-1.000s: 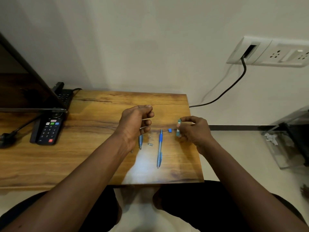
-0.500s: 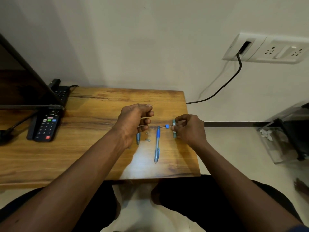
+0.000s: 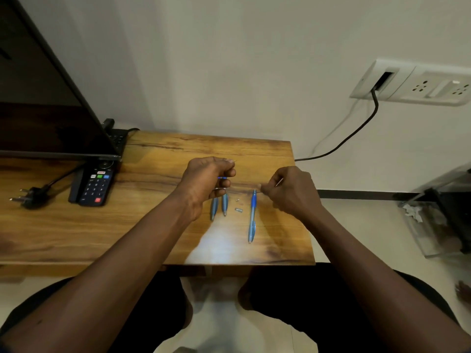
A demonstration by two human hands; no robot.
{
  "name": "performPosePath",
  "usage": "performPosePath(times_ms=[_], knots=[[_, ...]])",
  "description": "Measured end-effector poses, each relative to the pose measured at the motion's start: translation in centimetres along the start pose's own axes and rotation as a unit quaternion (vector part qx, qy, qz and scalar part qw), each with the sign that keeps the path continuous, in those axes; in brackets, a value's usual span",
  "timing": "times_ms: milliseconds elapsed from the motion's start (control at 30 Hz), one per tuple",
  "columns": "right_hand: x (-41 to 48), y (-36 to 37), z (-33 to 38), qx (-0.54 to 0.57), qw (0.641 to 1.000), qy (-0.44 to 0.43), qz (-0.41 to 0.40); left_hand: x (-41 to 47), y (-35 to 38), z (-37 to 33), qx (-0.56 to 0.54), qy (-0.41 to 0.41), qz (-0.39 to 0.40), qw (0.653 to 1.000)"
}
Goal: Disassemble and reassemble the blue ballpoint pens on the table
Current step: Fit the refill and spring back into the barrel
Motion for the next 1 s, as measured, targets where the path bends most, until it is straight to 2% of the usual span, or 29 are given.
performPosePath(times_ms=[100,200,267,367,567,733,800,867,933,1000], knots=[[0.0,2.8,-0.1,-0.020,0.996,0.045,0.078,-0.4,-0.7,-0.4,0.013,0.005,-0.012,1.000],[-0.2,4.5,-0.9,0.010,0.991,0.074,0.114,-1.0,-1.0,-0.7,0.010,0.008,-0.014,1.000],[-0.2,5.3,-1.1,-0.021,0.990,0.075,0.120,-1.5,-1.1,-1.0,0.011,0.011,-0.012,1.000],[-0.5,6.1,-0.9,-0.072,0.989,0.072,0.111,-2.0,-1.1,-1.5,0.017,0.013,-0.010,1.000],[-1.2,6.1,0.2,-0.061,0.992,0.047,0.103,-2.9,-0.7,-2.1,0.044,0.018,0.006,0.999],[-1.7,2.9,3.4,-0.103,0.994,-0.011,0.032,-3.7,-1.3,-2.8,0.041,0.040,-0.005,0.998],[-1.7,1.0,4.9,-0.013,1.000,-0.021,0.010,-4.2,-1.6,-3.6,0.037,0.068,-0.019,0.997],[-1.7,-0.1,5.5,0.198,0.980,0.001,0.020,-4.7,-1.9,-4.9,0.036,0.103,-0.033,0.993],[-1.9,0.3,6.4,0.410,0.909,0.032,0.061,-5.1,-2.0,-6.2,0.027,0.137,-0.045,0.989],[-2.0,1.1,7.7,0.544,0.832,0.053,0.099,-5.4,-1.9,-7.6,0.024,0.170,-0.055,0.984]])
Point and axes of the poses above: each hand's wrist, its own x-axis towards the middle knuckle, its own y-axis out of the palm, z = x × y, the point moved 10 cm from there along x, towards the middle knuckle, and after that the axes turned 12 degrees about z, right-handed, at the moved point
